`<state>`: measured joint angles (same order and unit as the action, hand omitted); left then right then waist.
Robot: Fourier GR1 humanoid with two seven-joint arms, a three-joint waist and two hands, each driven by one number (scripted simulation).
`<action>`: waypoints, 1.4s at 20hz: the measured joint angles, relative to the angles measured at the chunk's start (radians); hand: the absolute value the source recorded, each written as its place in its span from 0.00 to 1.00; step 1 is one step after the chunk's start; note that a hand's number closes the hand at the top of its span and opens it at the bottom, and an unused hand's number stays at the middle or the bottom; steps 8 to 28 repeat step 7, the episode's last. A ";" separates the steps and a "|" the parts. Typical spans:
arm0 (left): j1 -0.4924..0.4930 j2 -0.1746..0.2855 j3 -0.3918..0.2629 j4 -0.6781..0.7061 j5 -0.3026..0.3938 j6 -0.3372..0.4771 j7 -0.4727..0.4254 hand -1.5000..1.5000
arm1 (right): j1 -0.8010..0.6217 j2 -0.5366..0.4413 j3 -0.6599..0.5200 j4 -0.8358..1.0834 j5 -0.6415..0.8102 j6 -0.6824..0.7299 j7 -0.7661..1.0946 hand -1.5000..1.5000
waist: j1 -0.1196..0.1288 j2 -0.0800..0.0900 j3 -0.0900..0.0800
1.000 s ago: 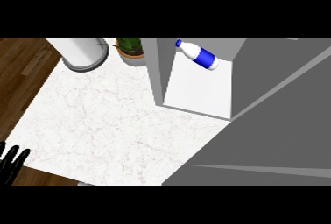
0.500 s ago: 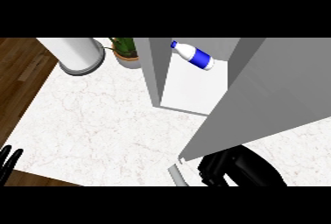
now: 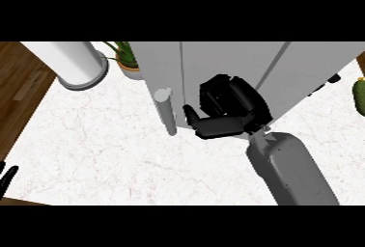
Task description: Pick up the bottled water, place it into the cabinet and close the cabinet
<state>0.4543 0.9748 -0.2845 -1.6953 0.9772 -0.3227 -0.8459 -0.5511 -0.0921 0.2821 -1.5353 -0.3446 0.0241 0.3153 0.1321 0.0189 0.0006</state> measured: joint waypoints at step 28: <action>0.015 -0.012 0.016 -0.007 -0.008 -0.007 0.005 0.00 | -0.073 0.030 -0.004 0.143 0.006 0.043 -0.053 1.00 | -0.039 -0.031 0.010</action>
